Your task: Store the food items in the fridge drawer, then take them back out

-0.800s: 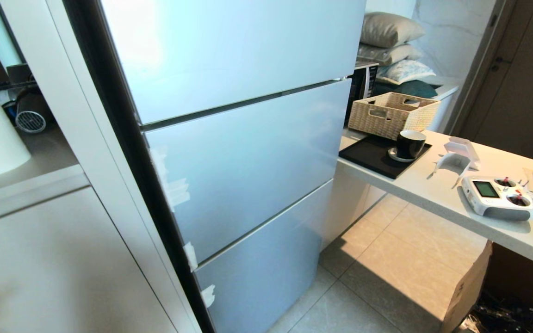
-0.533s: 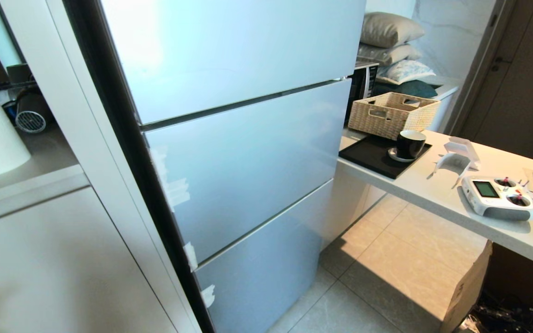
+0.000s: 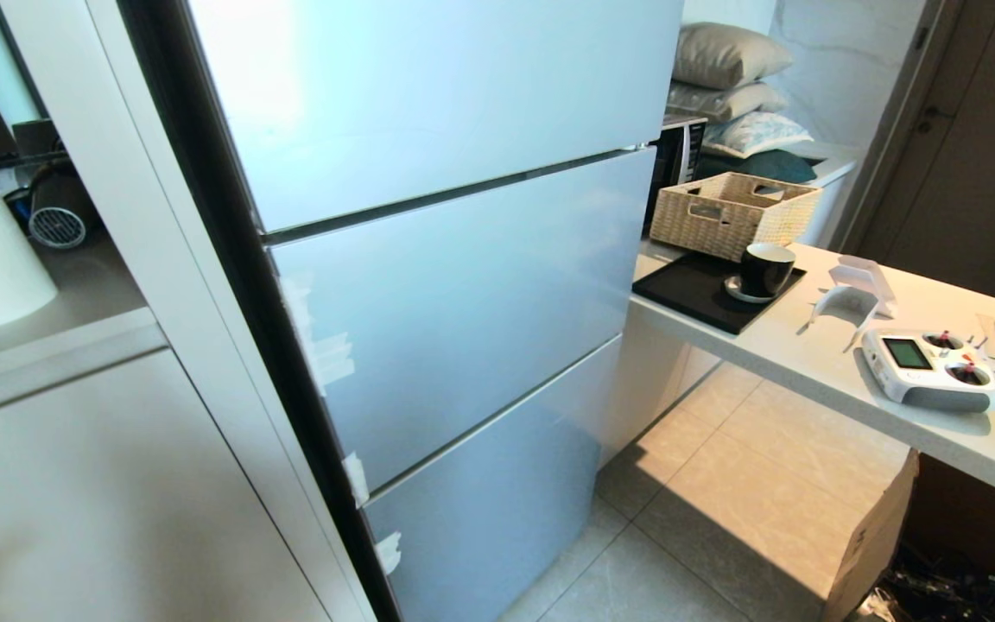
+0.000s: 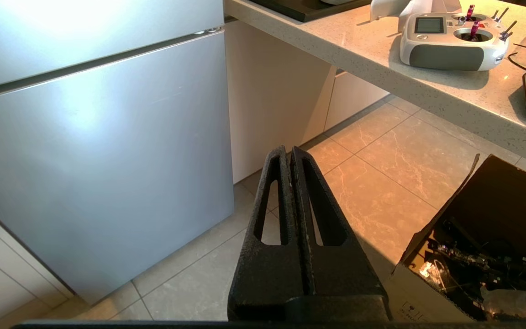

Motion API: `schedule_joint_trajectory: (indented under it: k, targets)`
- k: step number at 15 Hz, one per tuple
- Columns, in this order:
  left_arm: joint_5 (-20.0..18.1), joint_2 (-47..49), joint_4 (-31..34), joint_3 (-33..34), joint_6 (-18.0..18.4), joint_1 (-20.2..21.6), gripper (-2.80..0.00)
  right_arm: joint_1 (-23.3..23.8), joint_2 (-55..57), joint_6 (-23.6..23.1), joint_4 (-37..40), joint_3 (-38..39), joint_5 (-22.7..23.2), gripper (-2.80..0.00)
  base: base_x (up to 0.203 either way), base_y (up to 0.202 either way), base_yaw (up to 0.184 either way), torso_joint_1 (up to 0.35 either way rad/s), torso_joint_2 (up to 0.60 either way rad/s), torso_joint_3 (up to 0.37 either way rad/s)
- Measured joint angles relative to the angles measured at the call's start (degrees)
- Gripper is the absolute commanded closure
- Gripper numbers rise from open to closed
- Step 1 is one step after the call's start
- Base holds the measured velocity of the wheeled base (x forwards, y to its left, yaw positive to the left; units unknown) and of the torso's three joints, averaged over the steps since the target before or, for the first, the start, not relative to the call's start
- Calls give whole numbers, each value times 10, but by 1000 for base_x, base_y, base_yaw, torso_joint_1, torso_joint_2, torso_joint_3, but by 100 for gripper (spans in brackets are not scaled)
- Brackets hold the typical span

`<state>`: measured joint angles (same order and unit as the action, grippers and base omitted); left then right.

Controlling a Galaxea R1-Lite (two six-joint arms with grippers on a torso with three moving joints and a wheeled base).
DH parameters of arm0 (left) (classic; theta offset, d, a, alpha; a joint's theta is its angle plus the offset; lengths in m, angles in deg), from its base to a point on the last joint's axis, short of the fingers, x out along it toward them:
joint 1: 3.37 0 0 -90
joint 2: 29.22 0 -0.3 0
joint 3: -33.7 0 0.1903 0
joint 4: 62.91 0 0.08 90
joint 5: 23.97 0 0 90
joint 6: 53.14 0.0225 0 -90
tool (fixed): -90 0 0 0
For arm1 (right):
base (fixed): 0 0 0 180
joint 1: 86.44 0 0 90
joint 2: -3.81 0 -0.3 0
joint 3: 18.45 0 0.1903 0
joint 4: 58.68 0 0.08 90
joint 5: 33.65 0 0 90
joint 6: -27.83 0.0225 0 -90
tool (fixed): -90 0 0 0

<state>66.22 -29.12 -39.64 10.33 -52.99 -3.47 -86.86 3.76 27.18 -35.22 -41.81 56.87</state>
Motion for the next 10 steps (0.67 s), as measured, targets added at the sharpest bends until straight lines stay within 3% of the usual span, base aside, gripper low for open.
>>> schedule_joint_trajectory:
  k: [3,5,10]
  targets:
    - [0,3,6,-6,9,0,0,0,0,0,0,0,0,0,0,0,0,0,0,0]
    - [-4,29,6,-47,9,0,0,0,0,0,0,0,0,0,0,0,0,0,0,0]
    - [-44,227,-17,-157,6,-17,0,0,0,0,0,0,0,0,0,0,0,0,0,0]
